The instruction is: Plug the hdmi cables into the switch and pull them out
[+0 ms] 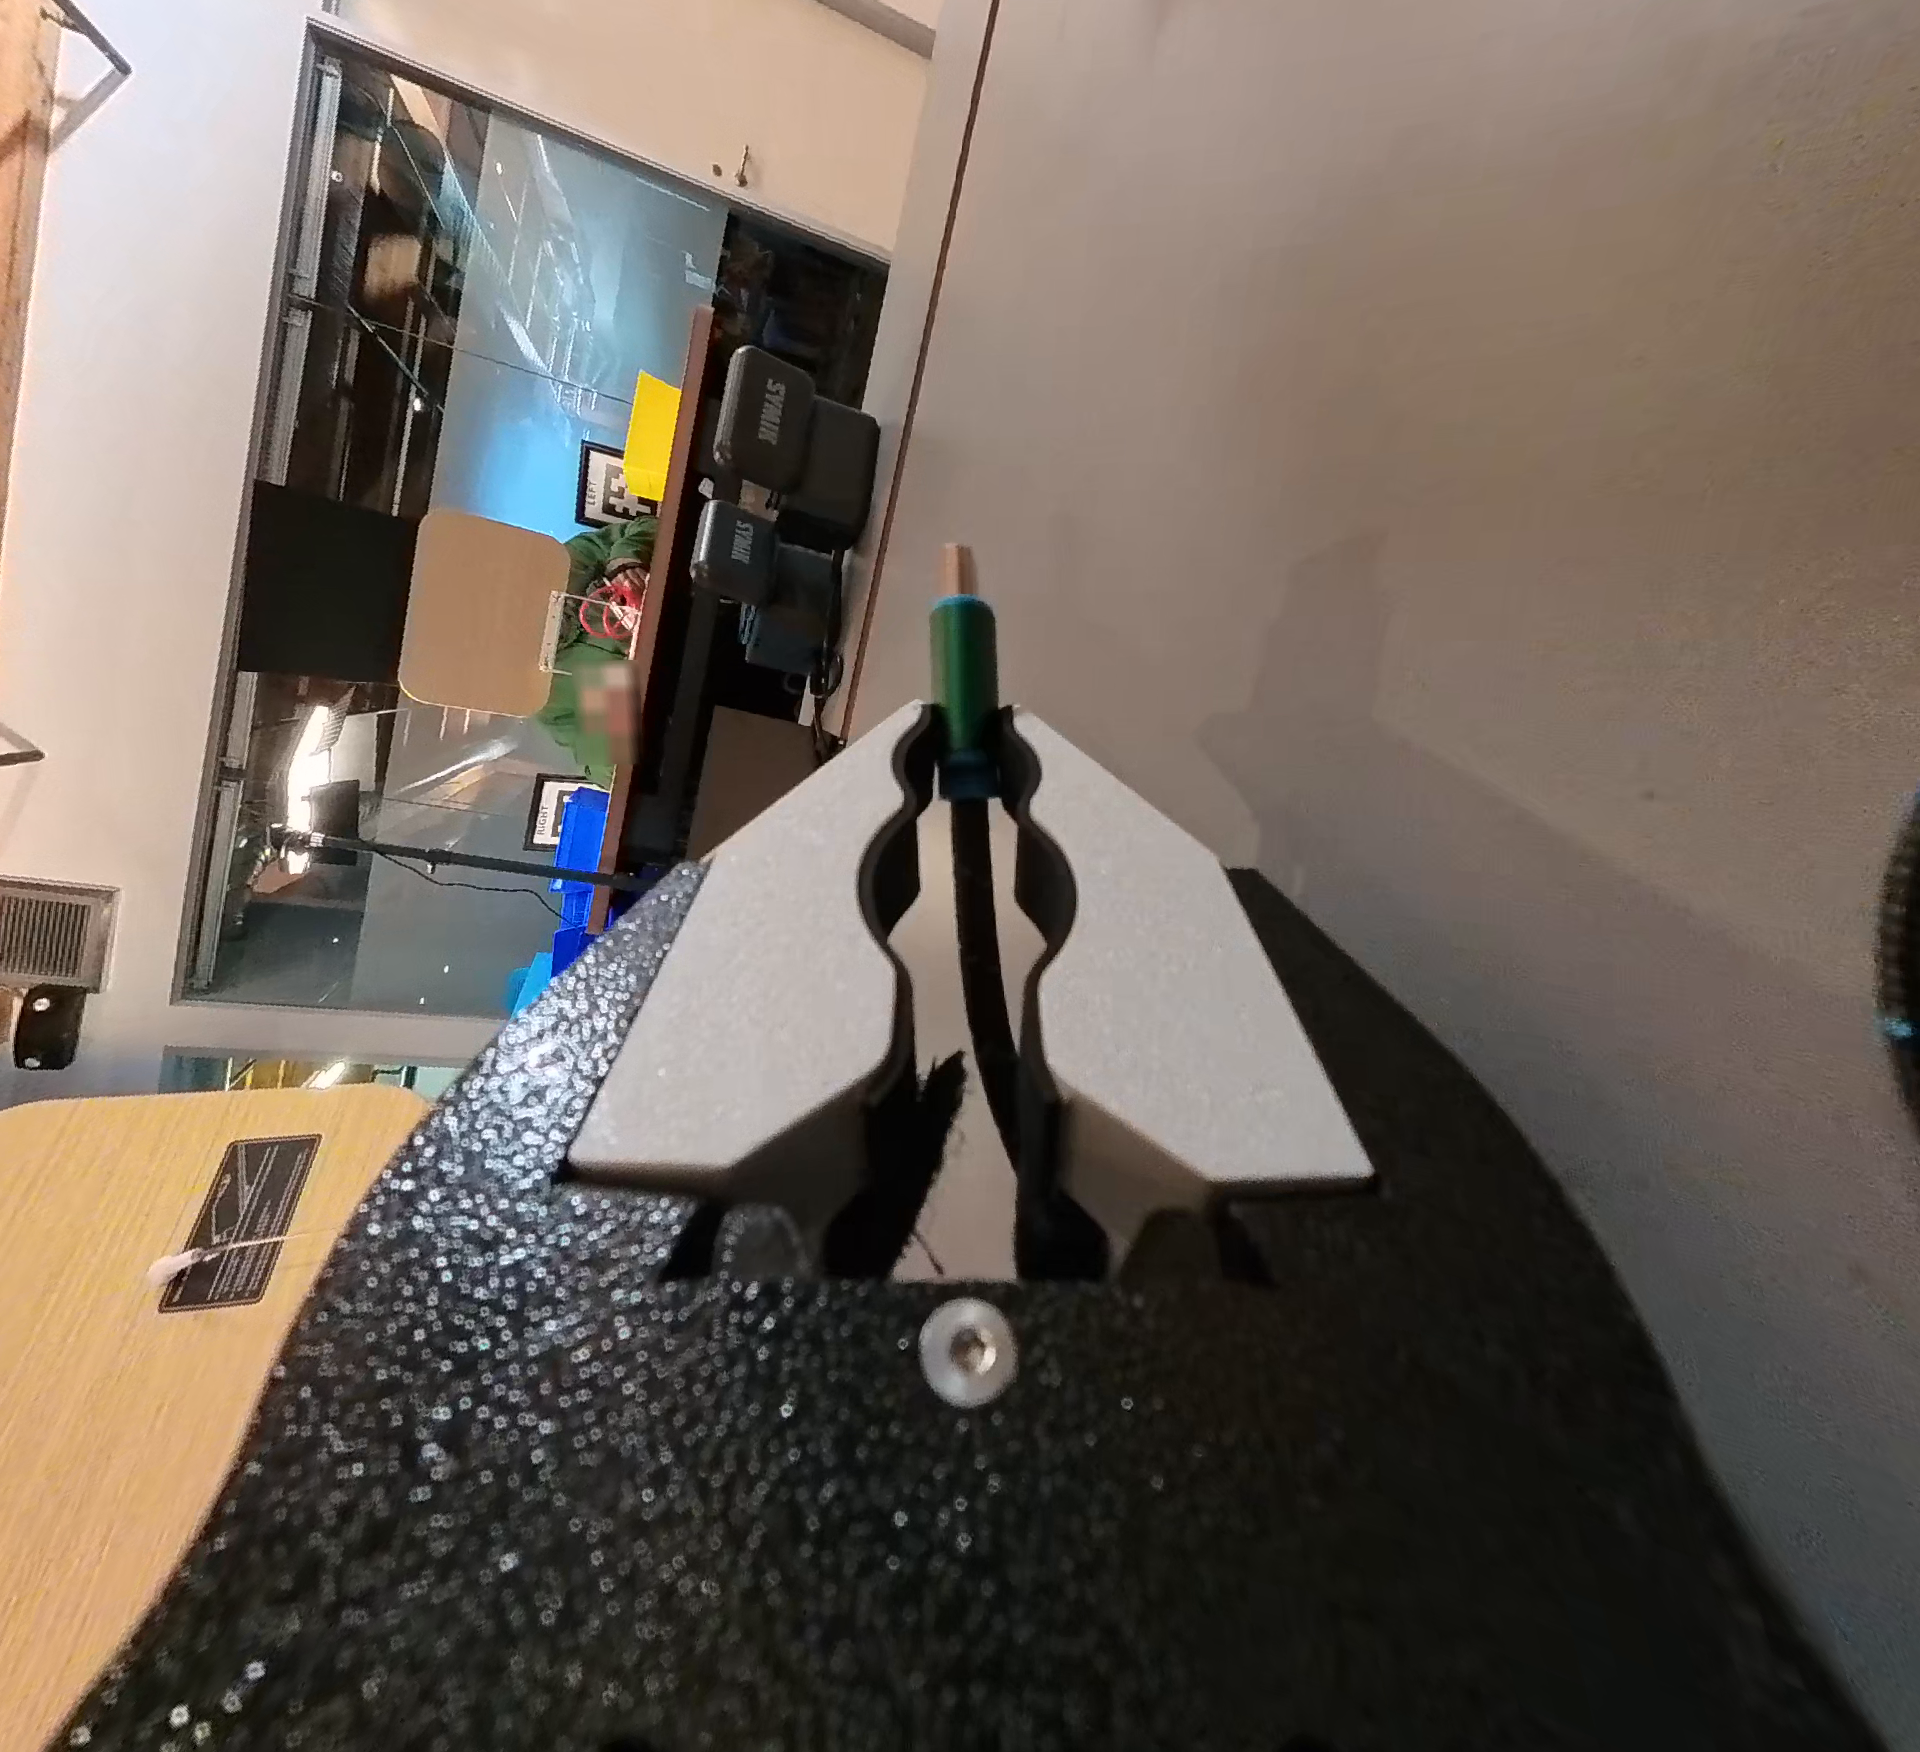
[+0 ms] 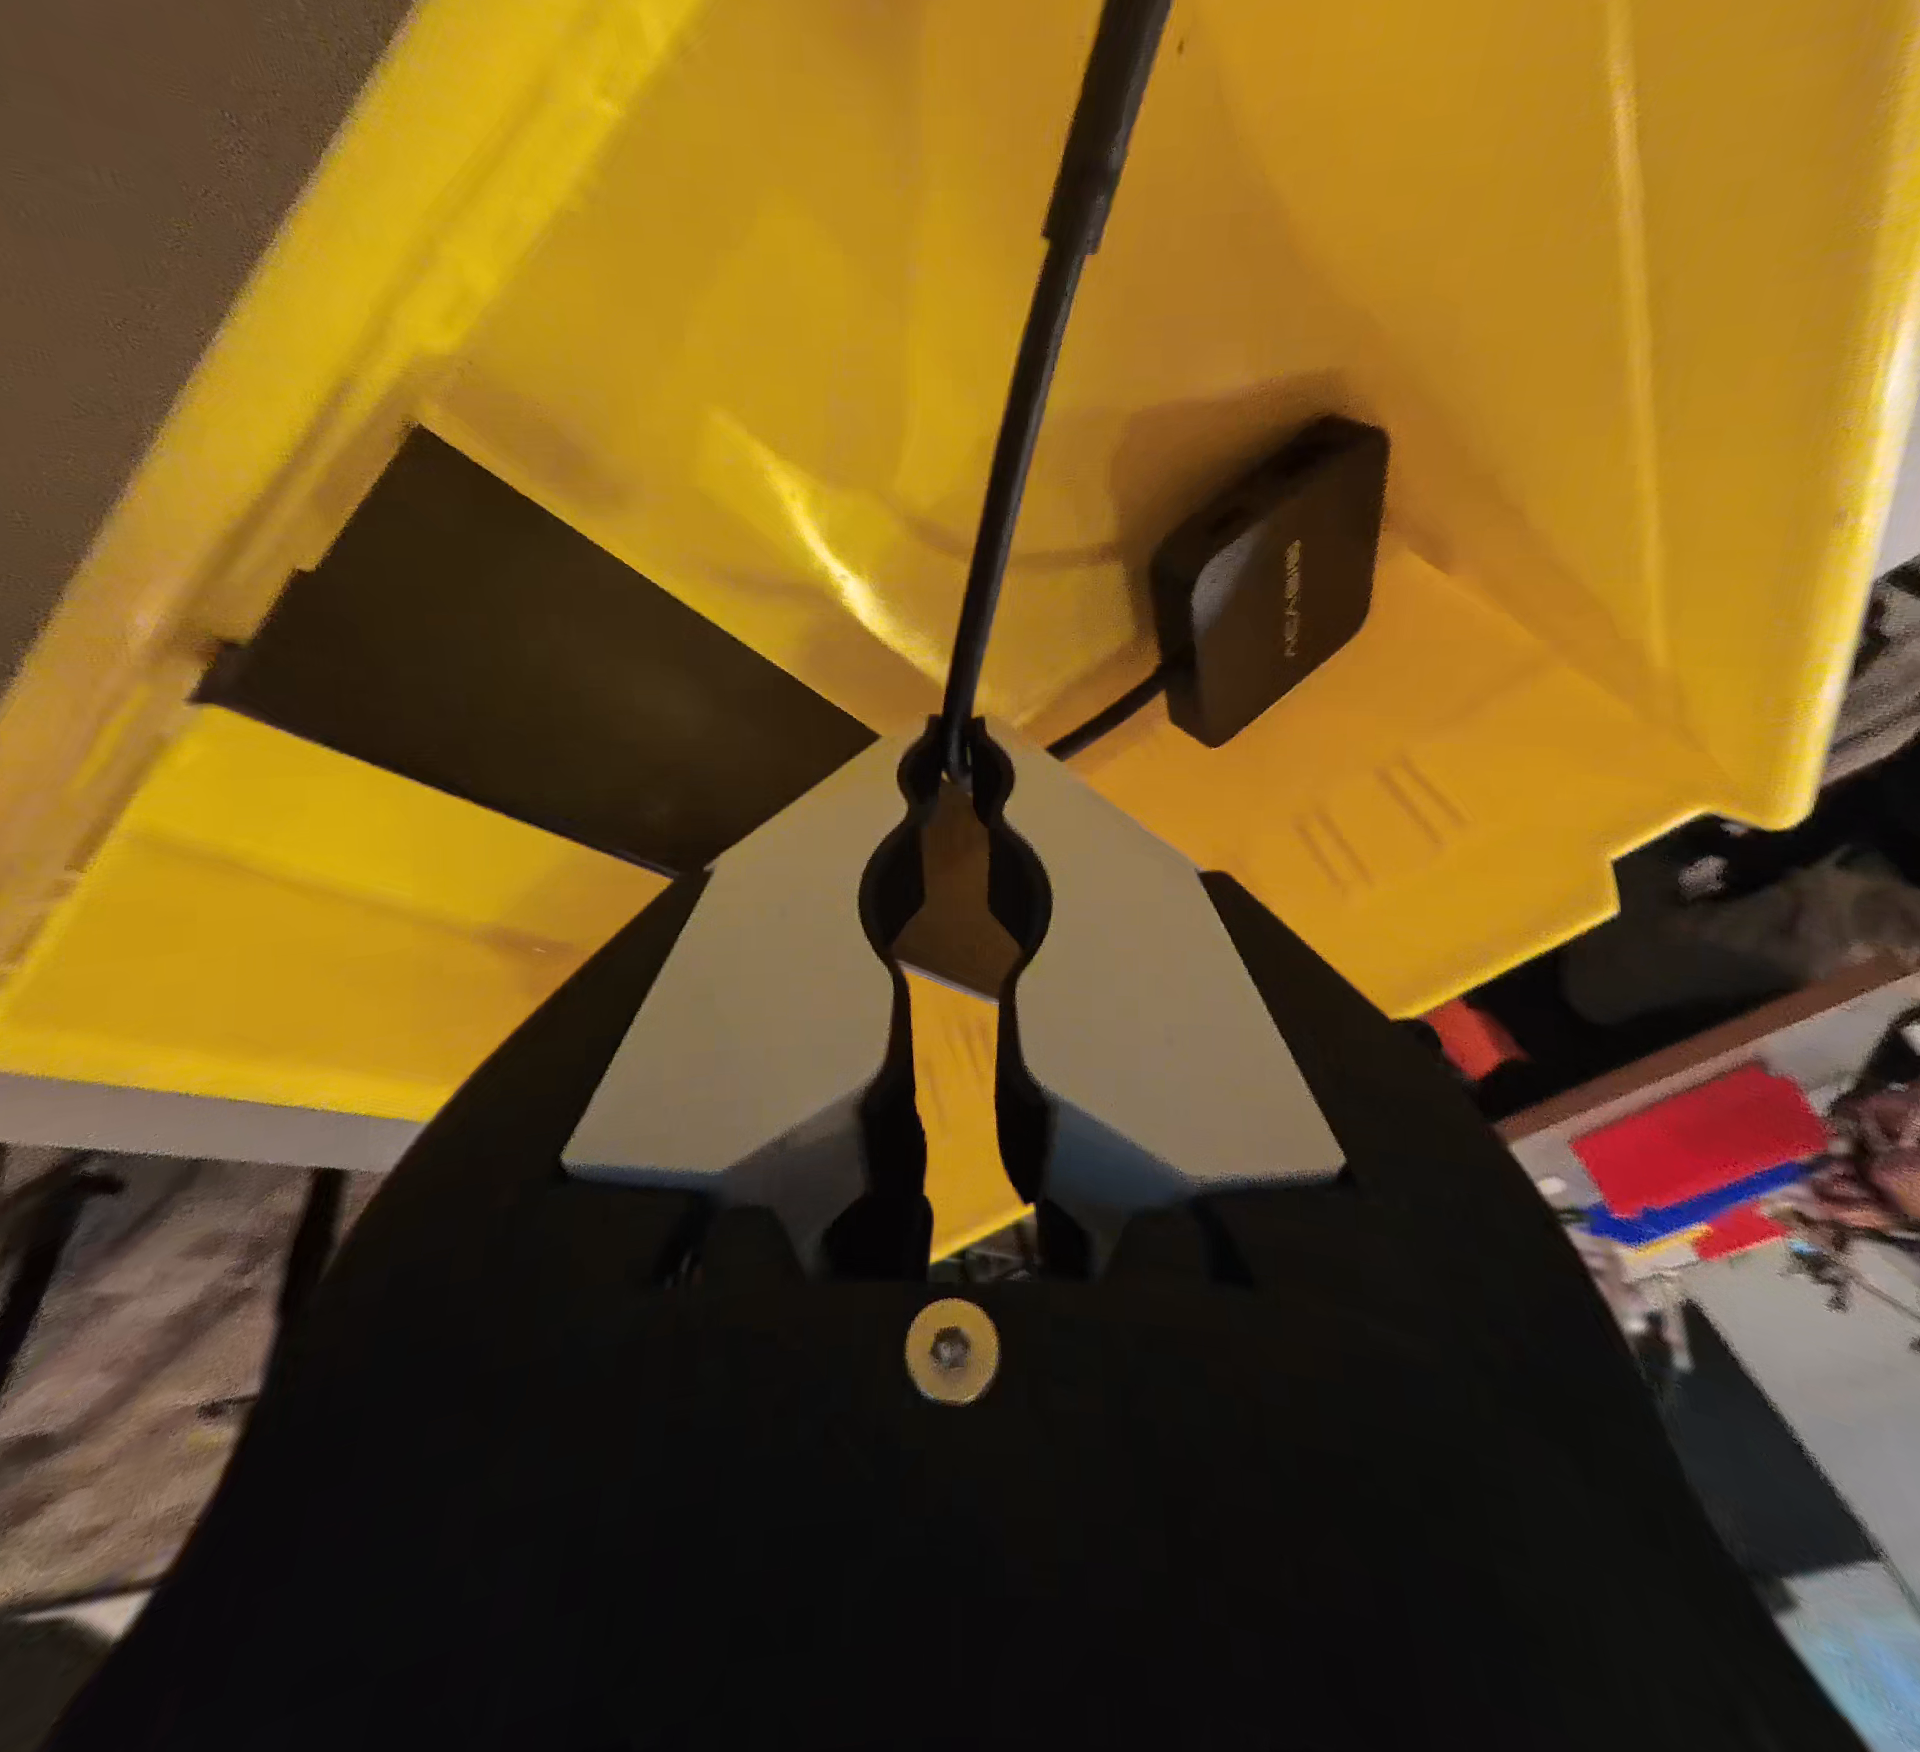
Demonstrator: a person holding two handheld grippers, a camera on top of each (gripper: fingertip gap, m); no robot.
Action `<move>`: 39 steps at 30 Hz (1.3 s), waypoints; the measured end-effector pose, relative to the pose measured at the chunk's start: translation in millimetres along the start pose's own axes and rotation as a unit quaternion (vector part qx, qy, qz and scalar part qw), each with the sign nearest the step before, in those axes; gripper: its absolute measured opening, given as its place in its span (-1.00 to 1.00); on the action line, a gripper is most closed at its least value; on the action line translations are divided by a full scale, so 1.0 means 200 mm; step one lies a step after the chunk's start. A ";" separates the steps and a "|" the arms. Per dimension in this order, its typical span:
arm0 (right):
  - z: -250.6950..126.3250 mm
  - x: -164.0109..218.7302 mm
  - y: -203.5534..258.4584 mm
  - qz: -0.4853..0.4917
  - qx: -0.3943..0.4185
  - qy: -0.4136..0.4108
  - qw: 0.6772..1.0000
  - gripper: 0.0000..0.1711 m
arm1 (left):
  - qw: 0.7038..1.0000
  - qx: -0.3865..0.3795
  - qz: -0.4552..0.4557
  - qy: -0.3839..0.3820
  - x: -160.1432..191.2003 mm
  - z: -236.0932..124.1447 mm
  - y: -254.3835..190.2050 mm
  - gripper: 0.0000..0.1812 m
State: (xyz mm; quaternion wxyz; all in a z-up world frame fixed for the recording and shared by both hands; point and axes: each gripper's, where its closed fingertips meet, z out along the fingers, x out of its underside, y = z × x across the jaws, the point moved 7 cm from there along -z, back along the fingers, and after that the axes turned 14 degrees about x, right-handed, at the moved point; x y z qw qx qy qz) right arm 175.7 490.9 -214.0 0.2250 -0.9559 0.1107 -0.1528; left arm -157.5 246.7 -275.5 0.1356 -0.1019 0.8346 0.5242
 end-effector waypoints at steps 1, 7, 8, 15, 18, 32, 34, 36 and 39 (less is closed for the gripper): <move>0.00 0.00 0.00 0.016 0.005 0.002 1.000 -0.87 | 1.000 0.000 0.000 0.000 0.00 0.00 0.00 -0.90; -0.42 0.03 0.02 0.107 0.171 -0.119 0.972 -0.64 | 1.000 0.001 0.005 -0.002 0.00 0.00 0.00 -0.90; -0.52 -0.02 0.09 0.093 0.190 -0.179 0.961 -0.60 | 1.000 0.000 0.005 -0.003 0.00 0.00 0.00 -0.90; -0.85 -0.56 0.94 -0.206 0.294 -0.537 0.763 -0.47 | 0.998 0.010 0.007 -0.059 -0.05 -0.03 -0.01 -0.90; -0.78 -0.72 1.11 -0.259 0.359 -0.565 0.696 -0.62 | 0.996 0.015 0.014 -0.086 -0.07 -0.05 -0.02 -0.90; -0.69 -0.79 1.12 -0.251 0.380 -0.570 0.684 -0.89 | 0.983 0.005 -0.045 -0.176 -0.11 -0.12 0.02 -0.69; -0.68 -0.76 1.05 -0.219 0.389 -0.560 0.698 -0.89 | 0.979 -0.015 -0.078 -0.187 -0.10 -0.13 0.06 -0.64; -0.70 -0.71 0.99 -0.191 0.399 -0.558 0.702 -0.89 | 0.971 -0.066 -0.102 -0.205 -0.09 -0.17 0.12 -0.62; -0.77 -0.62 0.94 -0.169 0.402 -0.576 0.691 -0.89 | 0.941 -0.096 -0.161 -0.283 -0.12 -0.26 0.18 -0.49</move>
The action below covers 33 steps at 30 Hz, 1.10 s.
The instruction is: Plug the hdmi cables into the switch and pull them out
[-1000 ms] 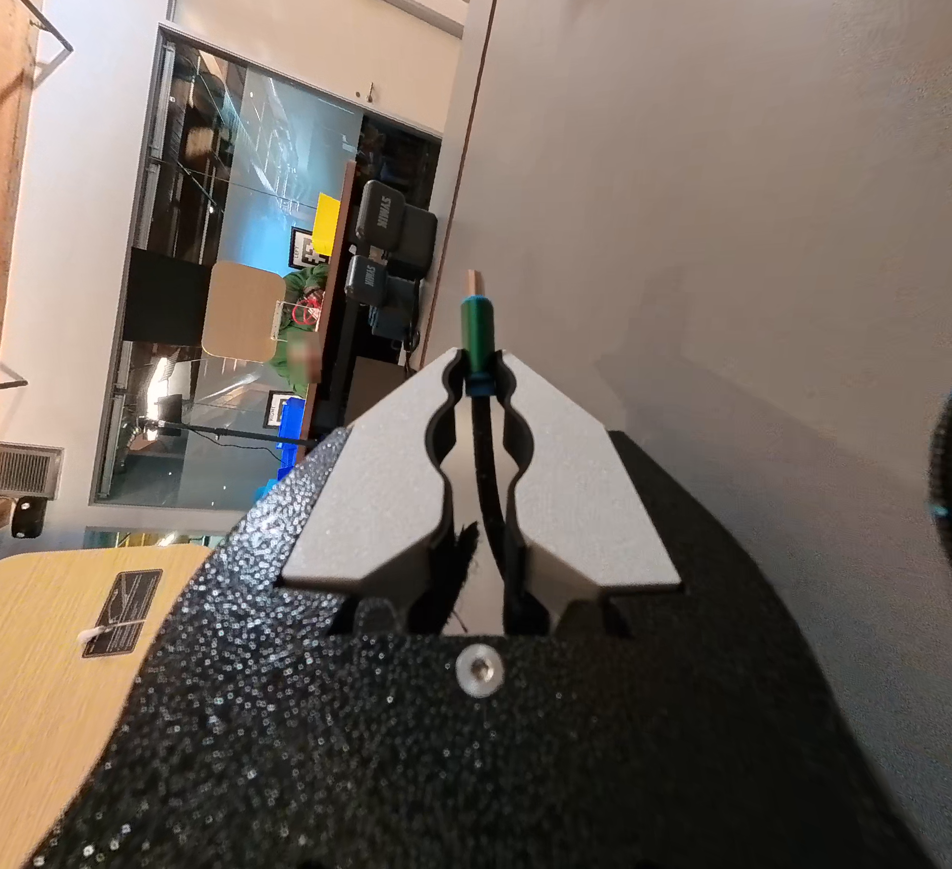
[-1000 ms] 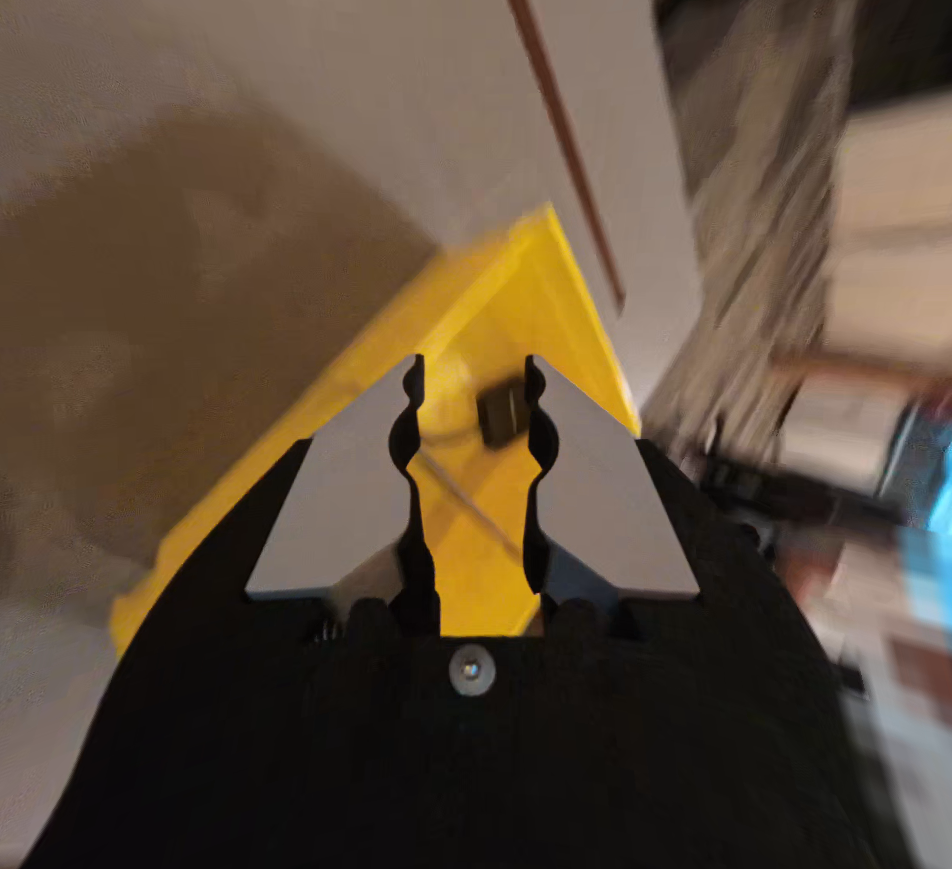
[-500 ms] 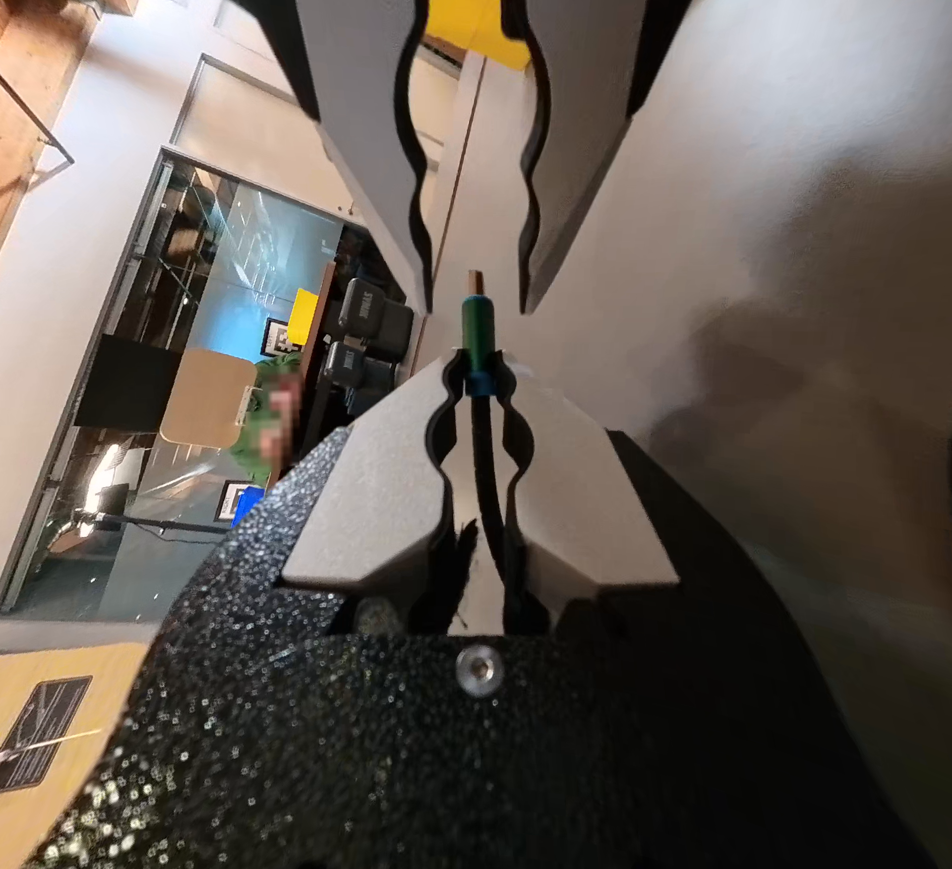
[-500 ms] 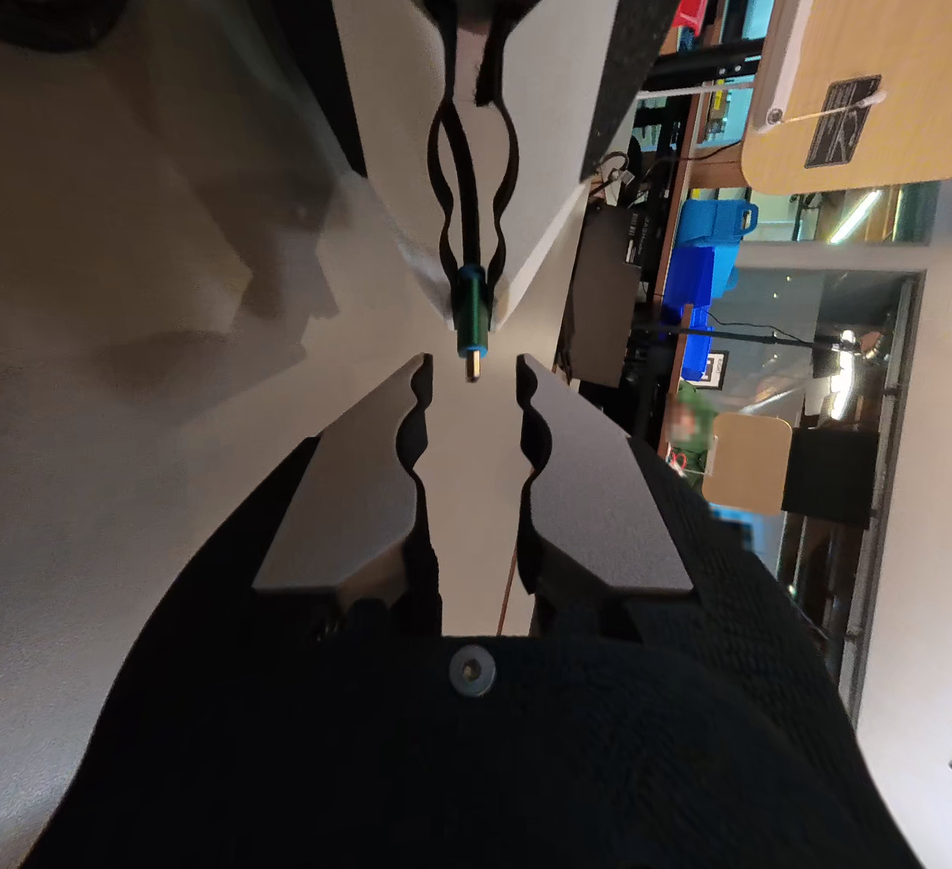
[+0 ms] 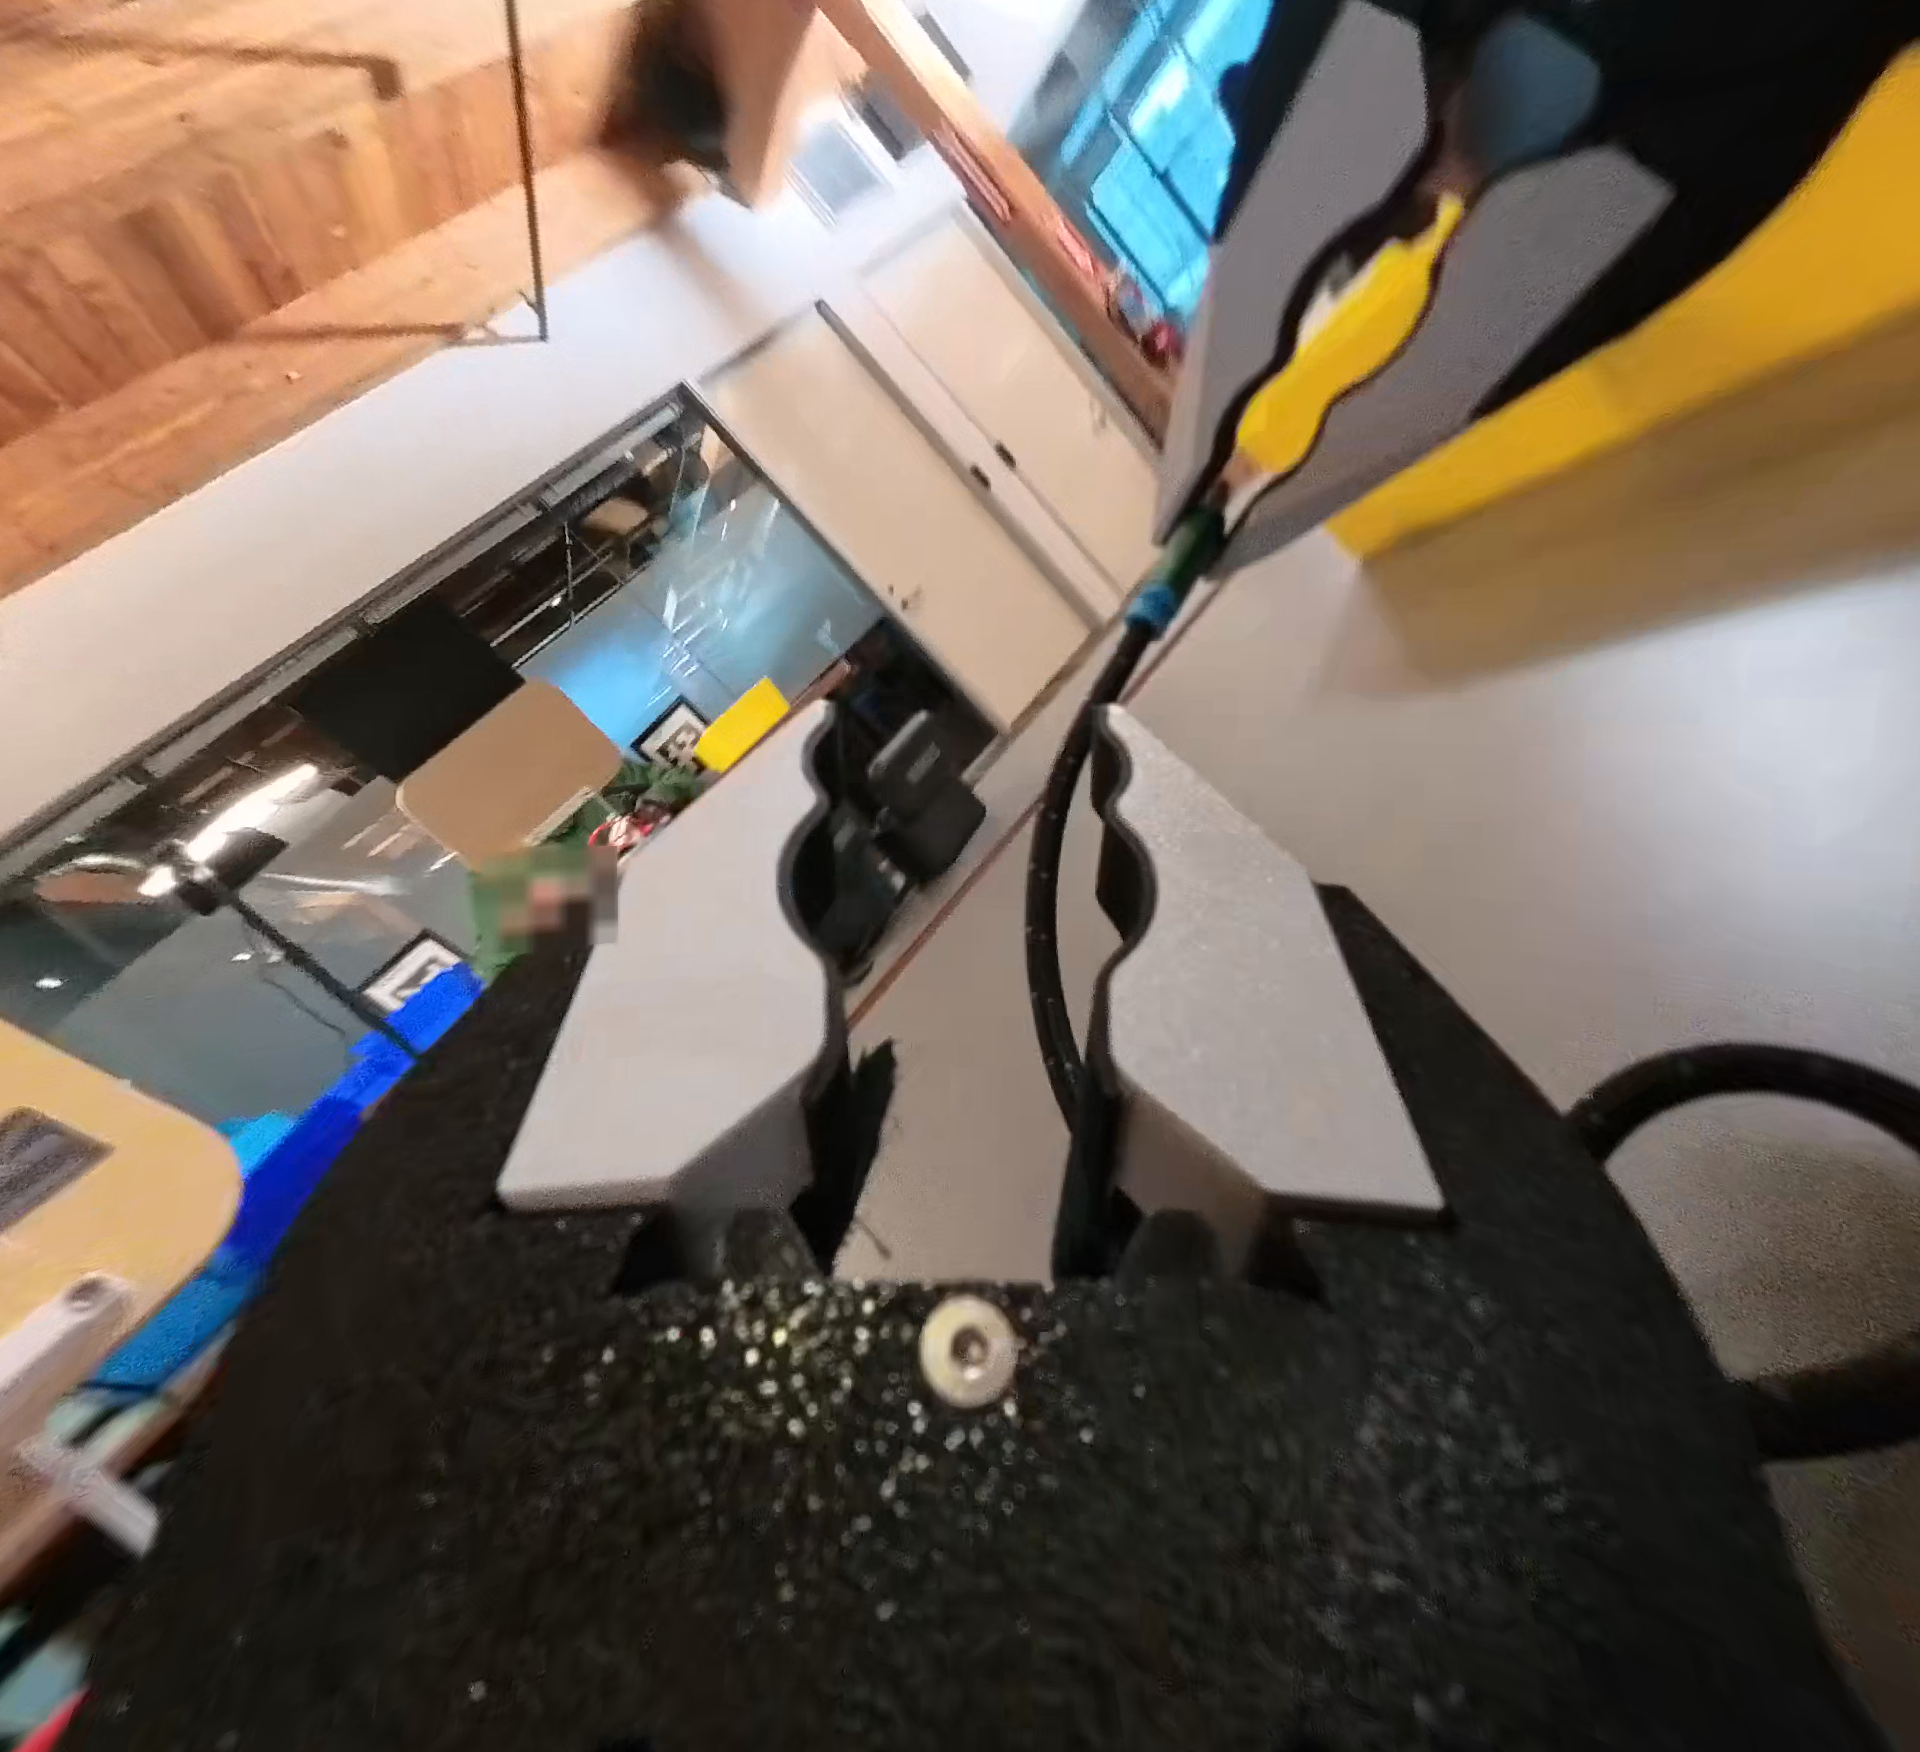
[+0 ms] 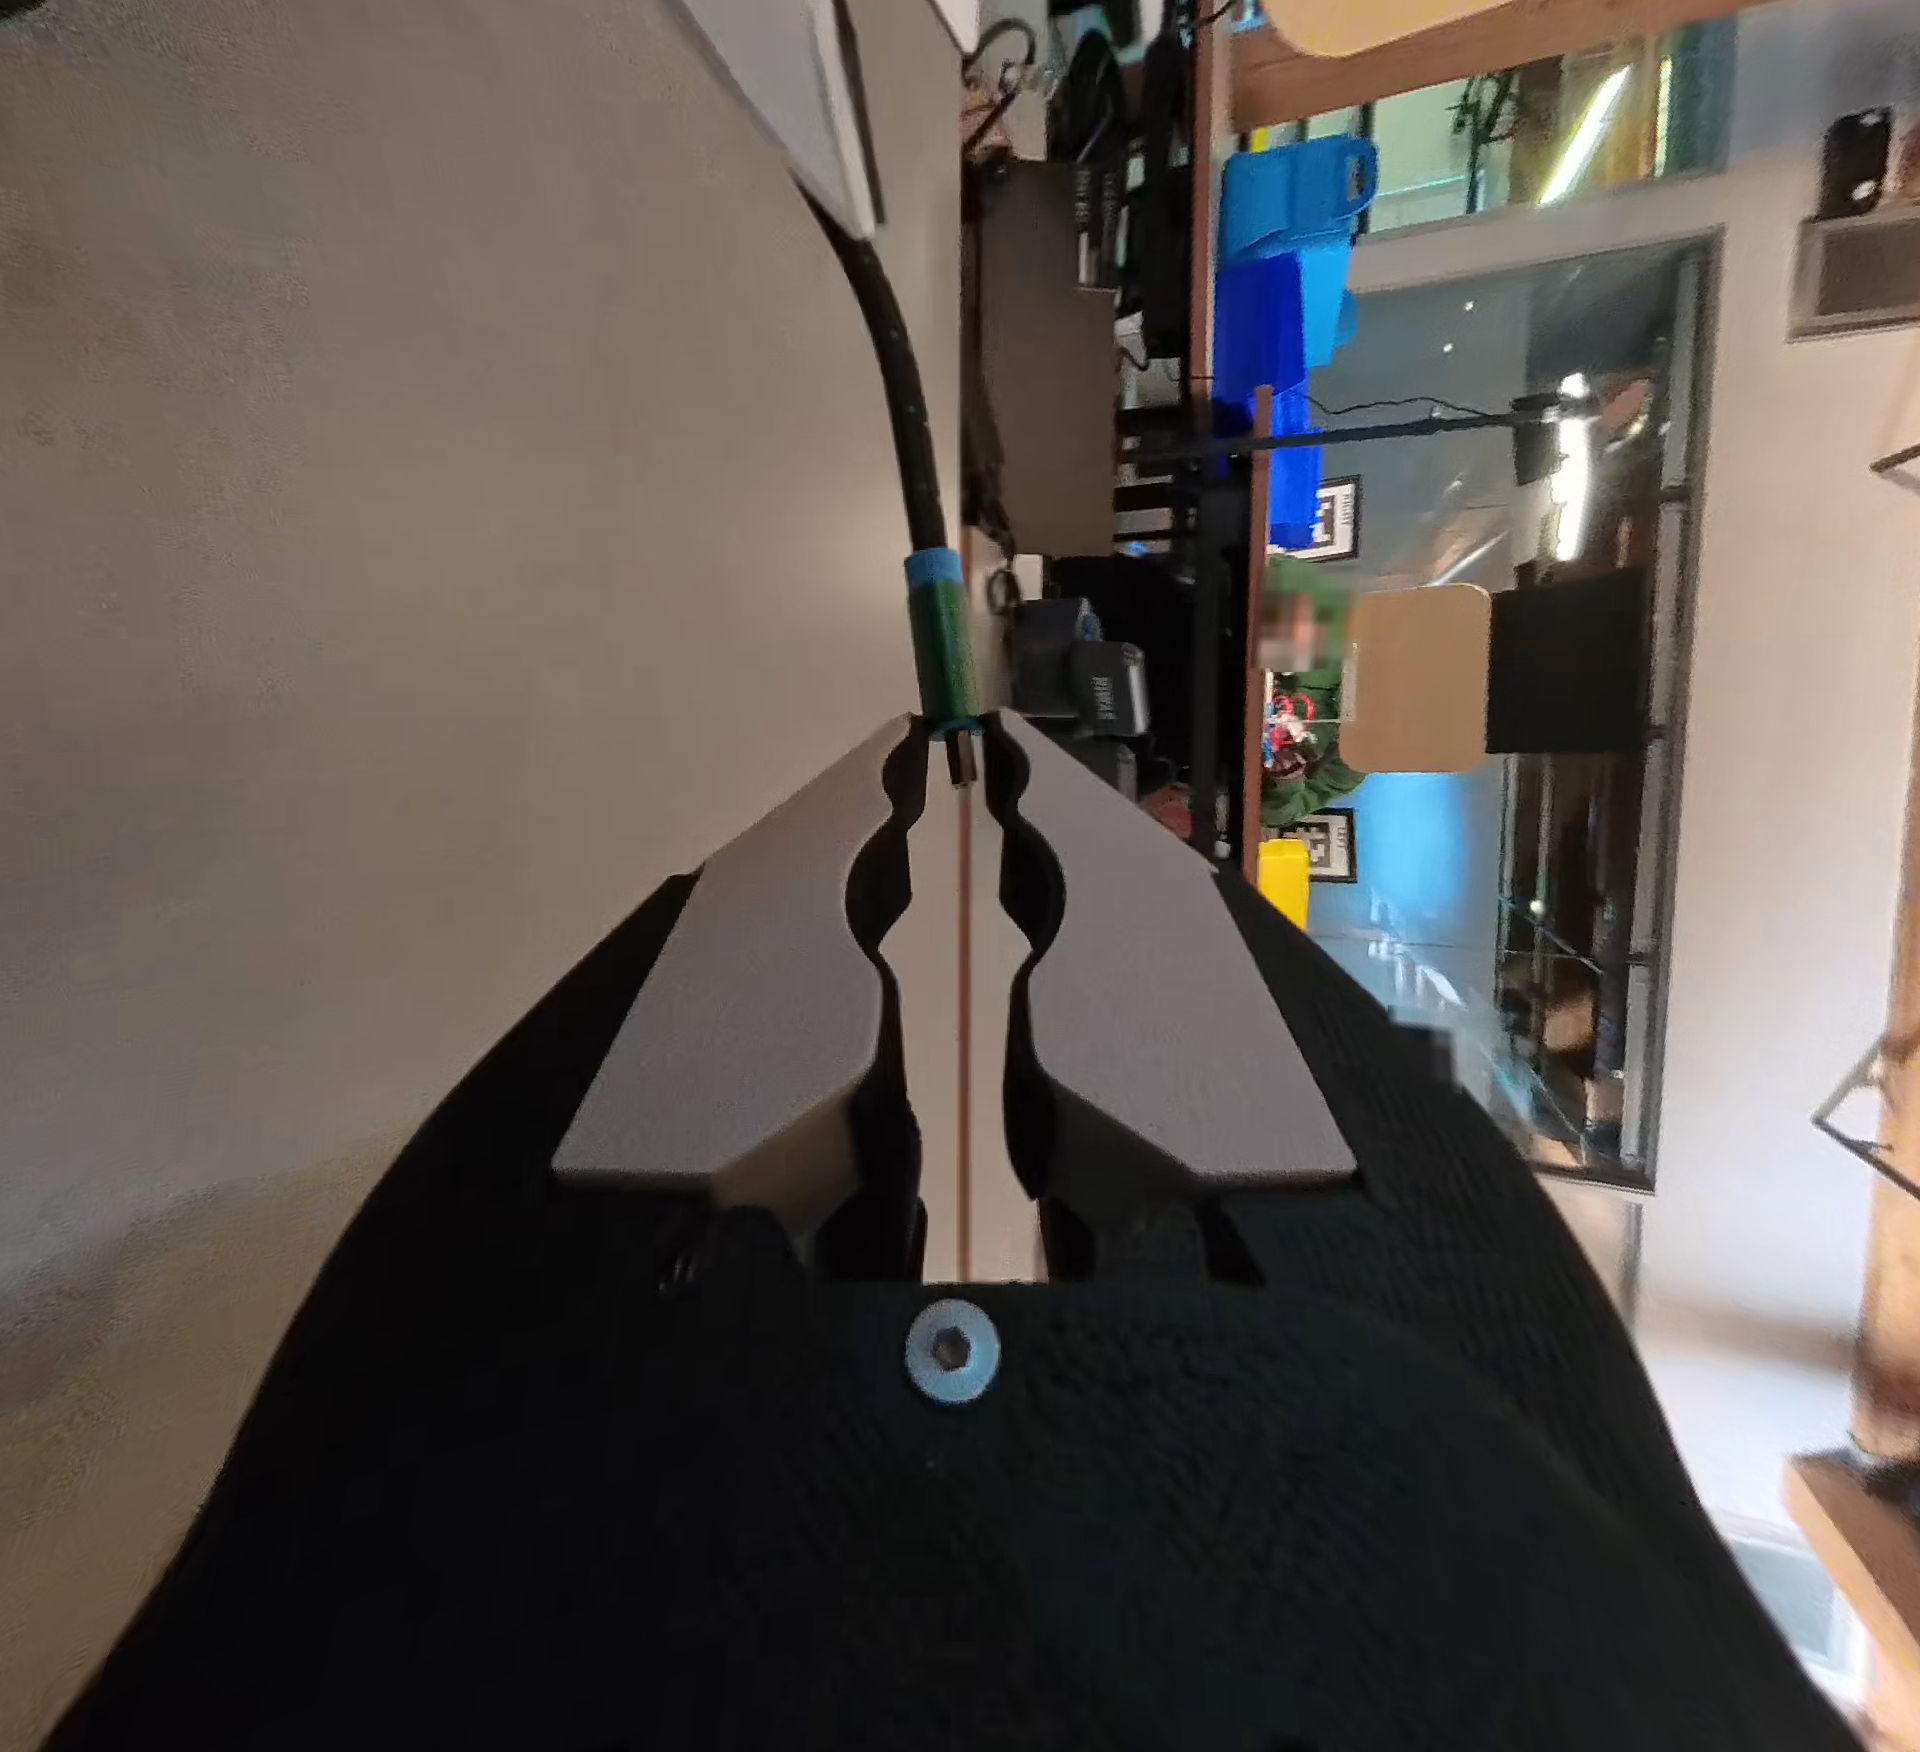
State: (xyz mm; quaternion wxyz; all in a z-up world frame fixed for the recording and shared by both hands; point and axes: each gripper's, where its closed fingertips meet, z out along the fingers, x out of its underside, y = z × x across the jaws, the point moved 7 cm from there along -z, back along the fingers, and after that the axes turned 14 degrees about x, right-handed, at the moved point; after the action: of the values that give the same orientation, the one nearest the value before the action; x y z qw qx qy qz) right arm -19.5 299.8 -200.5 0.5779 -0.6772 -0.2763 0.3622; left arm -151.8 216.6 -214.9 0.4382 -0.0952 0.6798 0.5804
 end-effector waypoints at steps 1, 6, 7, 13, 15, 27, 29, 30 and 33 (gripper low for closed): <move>-0.02 0.00 -0.02 -0.009 0.002 -0.003 1.000 -0.89 | 0.999 0.005 -0.021 -0.027 -0.02 -0.01 0.00 -0.48; -0.11 0.14 -0.05 -0.093 -0.011 0.059 0.994 -0.89 | 0.986 0.016 -0.128 -0.110 -0.04 -0.07 0.06 -0.47; -0.14 0.17 -0.07 -0.089 -0.004 0.068 0.994 -0.90 | 0.984 0.003 -0.145 -0.107 -0.02 -0.08 0.09 -0.47; -0.41 0.27 -0.47 0.011 0.107 0.106 0.989 -0.90 | 0.991 -0.004 -0.126 -0.053 0.04 -0.06 0.08 -0.59; -0.53 0.31 -0.66 0.010 0.160 0.126 0.979 -0.90 | 0.992 -0.002 -0.123 -0.033 0.06 -0.05 0.07 -0.63; -1.22 0.71 -1.32 -0.217 0.231 0.313 0.895 -0.90 | 0.992 0.017 -0.127 -0.008 0.09 -0.03 0.05 -0.72; -1.28 0.80 -1.32 -0.270 0.193 0.347 0.877 -0.90 | 0.992 0.019 -0.127 -0.006 0.09 -0.03 0.05 -0.72; -1.29 0.84 -1.30 -0.291 0.168 0.353 0.873 -0.90 | 0.992 0.020 -0.128 -0.004 0.09 -0.03 0.05 -0.73; -1.25 0.92 -1.16 -0.334 0.102 0.357 0.866 -0.90 | 0.992 0.022 -0.128 -0.003 0.09 -0.02 0.05 -0.73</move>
State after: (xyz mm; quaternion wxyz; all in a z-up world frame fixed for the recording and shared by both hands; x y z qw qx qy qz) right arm 300.8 340.6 13.2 0.7894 -0.5646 -0.2221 -0.0934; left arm -170.7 222.4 -221.5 0.5124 -0.1702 0.6735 0.5049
